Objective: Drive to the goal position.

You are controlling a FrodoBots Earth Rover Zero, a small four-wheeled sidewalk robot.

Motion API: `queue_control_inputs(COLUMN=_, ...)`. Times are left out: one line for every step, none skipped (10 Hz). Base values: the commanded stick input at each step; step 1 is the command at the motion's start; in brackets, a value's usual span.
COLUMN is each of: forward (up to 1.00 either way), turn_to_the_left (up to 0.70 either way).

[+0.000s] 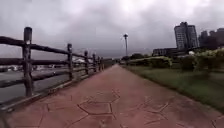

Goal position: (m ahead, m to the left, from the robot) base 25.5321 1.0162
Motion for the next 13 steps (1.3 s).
queue_control_inputs(forward=1.00, turn_to_the_left=0.00)
queue_control_inputs(forward=1.00, turn_to_the_left=0.00)
queue_control_inputs(forward=1.00, turn_to_the_left=0.00)
queue_control_inputs(forward=1.00, turn_to_the_left=0.00)
queue_control_inputs(forward=1.00, turn_to_the_left=0.00)
queue_control_inputs(forward=1.00, turn_to_the_left=0.00)
queue_control_inputs(forward=1.00, turn_to_the_left=0.00)
queue_control_inputs(forward=1.00, turn_to_the_left=0.00)
queue_control_inputs(forward=1.00, turn_to_the_left=0.00)
queue_control_inputs(forward=1.00, turn_to_the_left=0.00)
queue_control_inputs(forward=1.00, turn_to_the_left=0.00)
queue_control_inputs(forward=1.00, turn_to_the_left=0.00)
queue_control_inputs(forward=1.00, turn_to_the_left=0.00)
